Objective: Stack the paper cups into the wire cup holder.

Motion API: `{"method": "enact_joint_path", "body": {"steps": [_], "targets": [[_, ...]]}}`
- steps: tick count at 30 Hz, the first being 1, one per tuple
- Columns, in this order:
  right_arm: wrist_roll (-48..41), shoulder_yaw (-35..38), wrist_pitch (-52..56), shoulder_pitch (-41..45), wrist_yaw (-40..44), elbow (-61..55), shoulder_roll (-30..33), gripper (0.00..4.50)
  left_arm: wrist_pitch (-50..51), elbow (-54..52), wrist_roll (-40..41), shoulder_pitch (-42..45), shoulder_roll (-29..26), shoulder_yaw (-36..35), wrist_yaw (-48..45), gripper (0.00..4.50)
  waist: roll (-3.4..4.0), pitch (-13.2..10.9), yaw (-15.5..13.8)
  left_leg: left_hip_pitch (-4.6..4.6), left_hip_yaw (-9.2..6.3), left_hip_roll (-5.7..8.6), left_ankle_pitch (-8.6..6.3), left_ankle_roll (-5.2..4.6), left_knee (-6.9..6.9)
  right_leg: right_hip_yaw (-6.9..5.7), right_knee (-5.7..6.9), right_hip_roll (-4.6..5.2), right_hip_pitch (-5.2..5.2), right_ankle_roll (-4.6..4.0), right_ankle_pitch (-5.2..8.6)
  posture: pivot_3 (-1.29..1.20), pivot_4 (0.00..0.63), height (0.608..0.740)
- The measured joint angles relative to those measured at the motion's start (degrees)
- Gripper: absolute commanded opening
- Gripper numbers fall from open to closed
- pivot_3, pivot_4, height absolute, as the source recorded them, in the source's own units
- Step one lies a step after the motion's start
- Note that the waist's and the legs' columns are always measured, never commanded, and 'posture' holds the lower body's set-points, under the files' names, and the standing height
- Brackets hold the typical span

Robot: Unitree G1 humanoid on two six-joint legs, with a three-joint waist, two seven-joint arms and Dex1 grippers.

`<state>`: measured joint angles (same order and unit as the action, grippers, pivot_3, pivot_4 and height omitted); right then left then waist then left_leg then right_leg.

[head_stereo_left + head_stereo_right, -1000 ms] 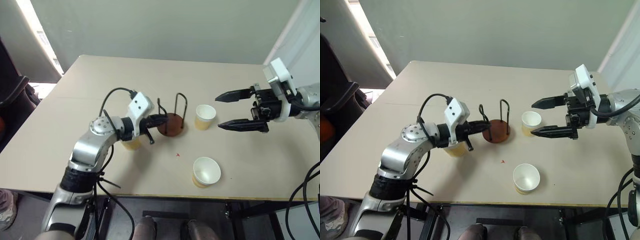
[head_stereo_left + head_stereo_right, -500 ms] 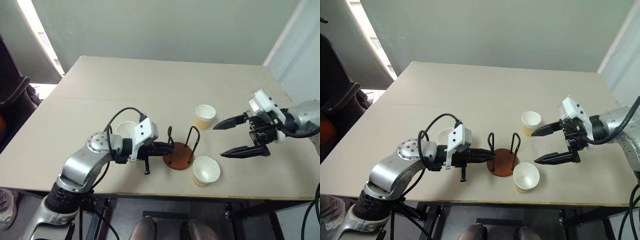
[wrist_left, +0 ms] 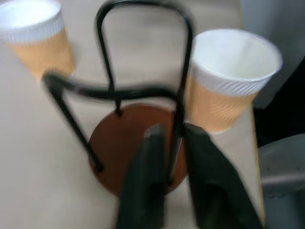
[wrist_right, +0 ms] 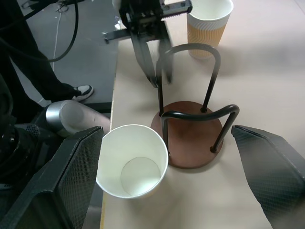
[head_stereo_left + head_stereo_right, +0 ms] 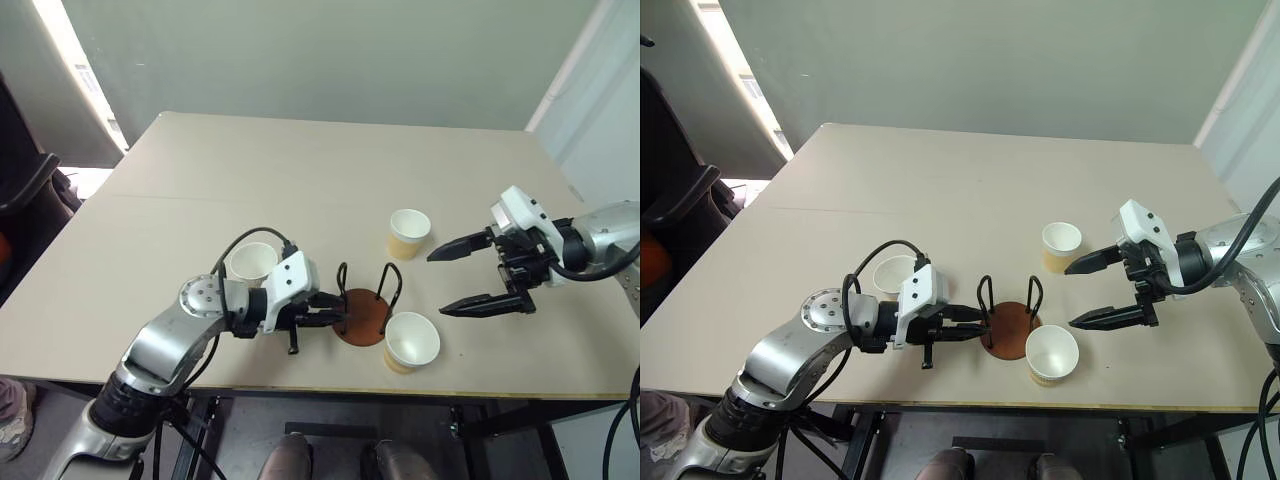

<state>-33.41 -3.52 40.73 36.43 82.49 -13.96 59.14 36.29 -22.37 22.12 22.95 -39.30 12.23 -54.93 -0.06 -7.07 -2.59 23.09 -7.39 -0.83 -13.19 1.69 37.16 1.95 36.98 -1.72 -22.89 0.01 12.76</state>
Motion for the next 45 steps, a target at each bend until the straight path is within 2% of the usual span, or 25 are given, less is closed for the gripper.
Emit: {"method": "enact_joint_path", "body": {"steps": [7, 8, 12, 16, 20, 26, 31, 38, 41, 45], "targets": [[0.61, -0.53, -0.5, 0.0, 0.82, 0.02, 0.08, 4.5, -0.88, 0.19, -1.55, -0.57, 0.03, -0.01, 1.39, 4.39, 0.0, 0.0, 0.0, 0.01, -0.01, 0.0, -0.02, -0.03, 0.0, 0.0, -0.01, 0.0, 0.0, 0.0, 0.0, 0.0, 0.15, 0.74], [0.71, -0.72, -0.67, -0.02, 1.31, -0.08, 0.31, 4.5, -1.02, 0.04, -1.47, -0.9, -0.05, -0.18, 1.47, 4.48, 0.0, 0.0, 0.0, 0.01, 0.0, 0.0, -0.02, -0.03, -0.01, 0.0, -0.01, 0.0, -0.01, 0.0, 0.0, 0.0, 0.15, 0.74], [0.43, -0.91, -1.24, -2.03, 3.65, -2.1, 3.1, 4.5, -1.56, -1.72, 0.13, -4.53, -1.59, -3.26, 1.07, 4.48, 0.0, 0.0, 0.04, 0.02, 0.01, 0.0, -0.04, 0.02, -0.05, -0.01, -0.04, -0.01, -0.01, -0.03, 0.06, 0.0, 0.15, 0.74], [-1.13, -0.84, -1.74, -6.8, 6.35, -6.38, 5.16, 4.5, -1.06, -4.84, 5.03, -8.36, -3.88, -10.61, -0.13, 4.48, 0.0, 0.0, 0.07, 0.04, 0.06, 0.03, 0.06, 0.32, -0.06, -0.01, -0.03, -0.03, -0.01, -0.01, 0.17, 0.0, 0.15, 0.74], [-1.09, -2.24, -2.23, -6.97, 6.8, -11.49, 5.63, 4.5, 0.01, -6.15, 9.42, -11.53, -7.81, -18.23, -1.32, 4.48, -0.01, 0.0, 0.38, -0.01, 0.06, -0.01, 0.0, 0.2, -0.06, 0.01, -0.01, -0.05, -0.01, -0.05, 0.19, 0.0, 0.15, 0.74], [10.52, -11.47, -9.76, -7.7, 5.69, -13.24, 5.63, 4.5, 1.99, -8.05, 13.13, -11.97, -17.21, -25.36, -4.95, 4.48, -0.02, 0.01, 0.6, -0.05, -0.06, -0.06, -0.17, -0.08, -0.05, 0.01, 0.02, -0.05, 0.0, -0.14, 0.15, 0.0, 0.15, 0.74], [15.62, -15.05, -13.15, -7.64, 5.19, -12.9, 4.26, 4.5, 3.05, -12.18, 16.63, -10.83, -22.73, -26.35, -8.1, 4.48, -0.01, 0.01, 0.73, -0.08, -0.04, -0.08, -0.19, -0.09, -0.06, 0.01, 0.02, -0.03, -0.02, -0.24, 0.08, 0.0, 0.15, 0.74], [19.67, -16.73, -14.8, -7.19, 3.91, -11.23, 1.35, 4.5, 3.02, -14.12, 17.9, -10.78, -22.73, -24.72, -7.91, 4.48, -0.01, 0.01, 0.92, -0.11, -0.03, -0.21, -0.23, -0.06, -0.11, -0.05, 0.04, -0.03, -0.07, -0.35, 0.05, 0.0, 0.15, 0.74], [22.18, -18.23, -15.51, -6.6, 2.36, -10.46, -1.21, 3.89, 3.02, -14.08, 18.09, -10.35, -22.58, -24.1, -7.02, 4.5, -0.01, 0.01, 0.97, -0.09, -0.02, -0.24, -0.24, -0.04, -0.11, -0.07, 0.04, -0.03, -0.1, -0.38, 0.02, 0.0, 0.15, 0.74], [23.62, -18.67, -15.86, -6.24, 1.56, -10.21, -2.9, 2.57, 3.03, -13.99, 18.27, -10.24, -22.58, -23.7, -6.24, 4.5, -0.01, 0.01, 0.95, -0.08, -0.02, -0.25, -0.27, -0.02, -0.12, -0.07, 0.03, -0.03, -0.11, -0.39, 0.02, 0.0, 0.15, 0.74]]}}
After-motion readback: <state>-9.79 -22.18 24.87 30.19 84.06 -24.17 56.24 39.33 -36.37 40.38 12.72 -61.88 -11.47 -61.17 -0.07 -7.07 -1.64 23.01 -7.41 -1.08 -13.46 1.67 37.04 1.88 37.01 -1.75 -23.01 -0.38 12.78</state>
